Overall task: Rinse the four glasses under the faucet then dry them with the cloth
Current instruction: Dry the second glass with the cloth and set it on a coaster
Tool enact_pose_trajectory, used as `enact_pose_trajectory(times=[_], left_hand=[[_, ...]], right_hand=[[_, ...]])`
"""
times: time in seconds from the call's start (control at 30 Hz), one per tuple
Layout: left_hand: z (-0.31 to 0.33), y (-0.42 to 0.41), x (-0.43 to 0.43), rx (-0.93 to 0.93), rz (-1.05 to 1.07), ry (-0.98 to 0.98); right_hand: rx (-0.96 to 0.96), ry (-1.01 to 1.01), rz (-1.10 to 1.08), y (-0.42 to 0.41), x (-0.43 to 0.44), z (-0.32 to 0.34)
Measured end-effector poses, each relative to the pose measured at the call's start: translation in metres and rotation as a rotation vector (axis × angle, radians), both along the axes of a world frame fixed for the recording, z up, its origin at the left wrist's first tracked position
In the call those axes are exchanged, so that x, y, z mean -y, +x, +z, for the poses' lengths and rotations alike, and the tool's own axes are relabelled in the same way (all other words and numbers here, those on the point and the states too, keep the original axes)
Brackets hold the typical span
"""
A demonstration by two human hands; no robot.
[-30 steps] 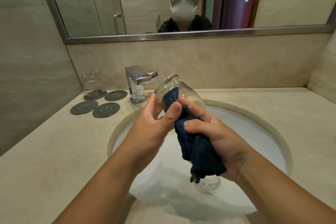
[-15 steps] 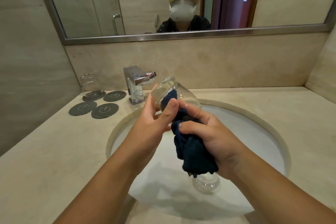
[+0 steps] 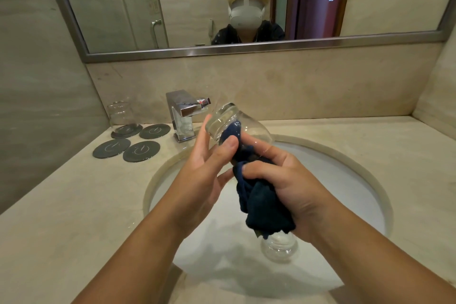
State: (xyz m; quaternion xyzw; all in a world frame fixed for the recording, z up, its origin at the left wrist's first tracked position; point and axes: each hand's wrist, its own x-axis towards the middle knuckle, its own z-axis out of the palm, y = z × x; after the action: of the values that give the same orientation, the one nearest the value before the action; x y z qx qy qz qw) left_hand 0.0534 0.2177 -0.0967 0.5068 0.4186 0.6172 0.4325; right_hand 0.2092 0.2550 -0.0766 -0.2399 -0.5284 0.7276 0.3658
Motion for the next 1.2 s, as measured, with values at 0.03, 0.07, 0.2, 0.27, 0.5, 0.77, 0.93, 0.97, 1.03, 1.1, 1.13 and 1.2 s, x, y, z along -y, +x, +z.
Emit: enact_pose_trajectory(times=[0.03, 0.07, 0.2, 0.27, 0.5, 0.77, 0.93, 0.97, 1.03, 1.1, 1.13, 1.2], left_hand=[[-0.0001, 0.0011, 0.0000, 0.002, 0.028, -0.015], [0.0000, 0.0026, 0.0003, -0.001, 0.054, -0.030], [-0.0026, 0.0028, -0.0004, -0.018, 0.133, -0.044], [-0.0038, -0.0006, 0.0001, -0.032, 0.127, -0.048], [-0.0010, -0.0030, -0.0010, -0.055, 0.073, -0.011], [-0.0043, -0.0001, -0.0034, -0.017, 0.064, -0.045], [-0.0046, -0.0040, -0.0035, 0.006, 0.070, -0.040], [-0.0037, -0.0043, -0.0031, 0.015, 0.055, -0.031], [-0.0020, -0.0040, -0.0020, 0.012, 0.025, -0.006], [-0.0019, -0.0044, -0.0015, -0.008, 0.007, 0.005], [-0.0018, -0.0046, -0.0011, -0.013, -0.001, 0.002], [-0.0004, -0.0036, -0.0003, -0.007, -0.011, -0.014]], right_hand=[[0.032, 0.045, -0.020, -0.0010, 0.0002, -0.0012], [0.058, 0.086, -0.030, -0.0018, 0.0003, -0.0026], [0.121, 0.184, -0.062, -0.0028, 0.0042, -0.0037], [0.119, 0.173, -0.065, -0.0025, 0.0045, -0.0032], [-0.091, -0.116, 0.064, 0.0005, -0.0022, -0.0010], [0.119, 0.185, -0.074, -0.0031, 0.0026, -0.0059], [0.095, 0.126, -0.065, -0.0029, 0.0021, -0.0060], [0.044, 0.052, -0.033, -0.0026, 0.0016, -0.0047], [-0.059, -0.071, 0.043, -0.0009, 0.0010, -0.0018], [-0.101, -0.111, 0.070, 0.0010, 0.0007, -0.0002], [-0.105, -0.113, 0.070, 0.0015, 0.0006, -0.0002], [-0.095, -0.100, 0.056, 0.0010, 0.0013, -0.0004]])
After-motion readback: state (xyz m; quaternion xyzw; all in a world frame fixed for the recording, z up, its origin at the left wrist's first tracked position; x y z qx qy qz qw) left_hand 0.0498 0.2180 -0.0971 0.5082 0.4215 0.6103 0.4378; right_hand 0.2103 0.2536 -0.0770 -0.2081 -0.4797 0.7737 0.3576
